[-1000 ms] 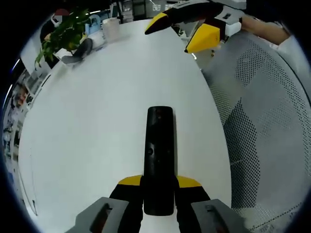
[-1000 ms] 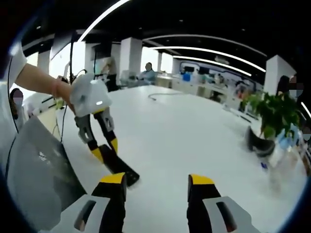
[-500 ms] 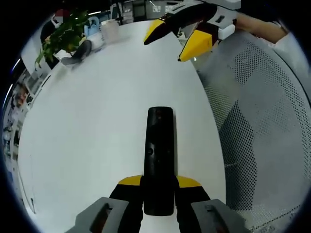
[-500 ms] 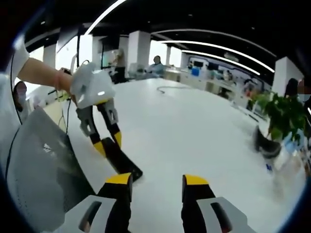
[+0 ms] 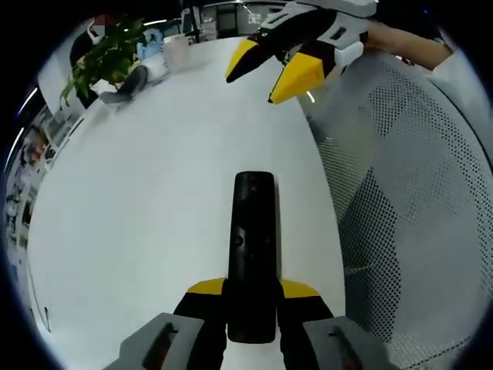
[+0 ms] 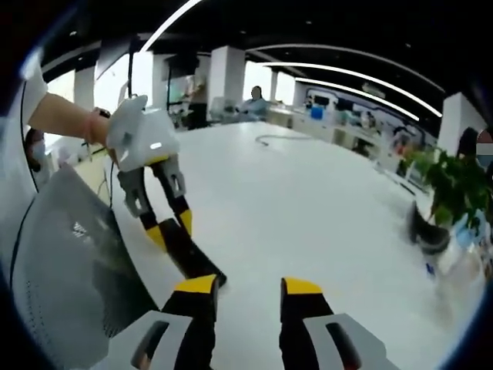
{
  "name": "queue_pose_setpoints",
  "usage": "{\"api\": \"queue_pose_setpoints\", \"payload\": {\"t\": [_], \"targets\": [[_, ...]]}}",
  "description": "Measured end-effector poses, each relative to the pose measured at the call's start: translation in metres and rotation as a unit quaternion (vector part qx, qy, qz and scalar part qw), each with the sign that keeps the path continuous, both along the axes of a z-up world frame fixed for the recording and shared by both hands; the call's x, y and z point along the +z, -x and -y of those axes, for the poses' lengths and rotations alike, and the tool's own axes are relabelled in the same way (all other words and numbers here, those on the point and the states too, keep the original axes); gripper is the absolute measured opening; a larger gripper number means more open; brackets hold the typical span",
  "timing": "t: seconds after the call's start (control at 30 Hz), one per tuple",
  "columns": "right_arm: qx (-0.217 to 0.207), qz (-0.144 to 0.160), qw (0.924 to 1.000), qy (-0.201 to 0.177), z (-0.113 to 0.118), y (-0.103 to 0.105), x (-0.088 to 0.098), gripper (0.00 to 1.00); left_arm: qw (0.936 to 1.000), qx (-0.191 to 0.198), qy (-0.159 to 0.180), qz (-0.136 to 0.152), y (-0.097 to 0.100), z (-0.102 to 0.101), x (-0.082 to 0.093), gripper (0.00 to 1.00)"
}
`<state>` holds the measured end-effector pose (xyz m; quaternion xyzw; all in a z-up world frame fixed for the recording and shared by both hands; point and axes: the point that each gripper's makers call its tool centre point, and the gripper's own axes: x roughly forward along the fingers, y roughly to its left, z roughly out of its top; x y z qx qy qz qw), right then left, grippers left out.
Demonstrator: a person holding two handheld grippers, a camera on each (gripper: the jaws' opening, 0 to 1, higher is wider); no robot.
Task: Press the specified remote control buttons in sequence, fully releasing each button before pressing the next.
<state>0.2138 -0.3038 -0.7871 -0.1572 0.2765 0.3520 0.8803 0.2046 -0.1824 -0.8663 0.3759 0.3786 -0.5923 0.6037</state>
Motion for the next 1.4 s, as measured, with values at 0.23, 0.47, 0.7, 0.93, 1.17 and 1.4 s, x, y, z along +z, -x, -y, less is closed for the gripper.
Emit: {"api": "queue_pose_setpoints", "payload": {"t": [0.23,0.47,0.7,0.93,1.17,1.4], "targets": [[0.006,0.004,1.0,0.002,-0.001,0.001,0.002,0.24,1.0,0.007,0.006,-0.002,0.006,0.001,0.0,0.24],[0.019,0.001,0.9998,0.003,-0.005,0.004,0.001,0.19,0.9999,0.01,0.012,-0.001,0.013,0.002,0.001,0.24],[0.038,-0.006,0.9992,0.009,-0.011,0.009,-0.002,0.16,0.9998,0.012,0.014,-0.001,0.016,0.003,0.001,0.24],[0.051,-0.029,0.9982,-0.012,-0.017,0.014,-0.004,0.13,0.9995,0.021,0.023,-0.002,0.02,0.003,0.001,0.24],[0.072,-0.047,0.9963,-0.007,-0.023,0.021,-0.009,0.09,0.9989,0.031,0.036,-0.001,0.027,0.004,0.001,0.24],[0.09,-0.058,0.9942,0.001,-0.027,0.027,-0.014,0.07,0.9977,0.032,0.06,-0.003,0.027,0.003,0.002,0.24]]}}
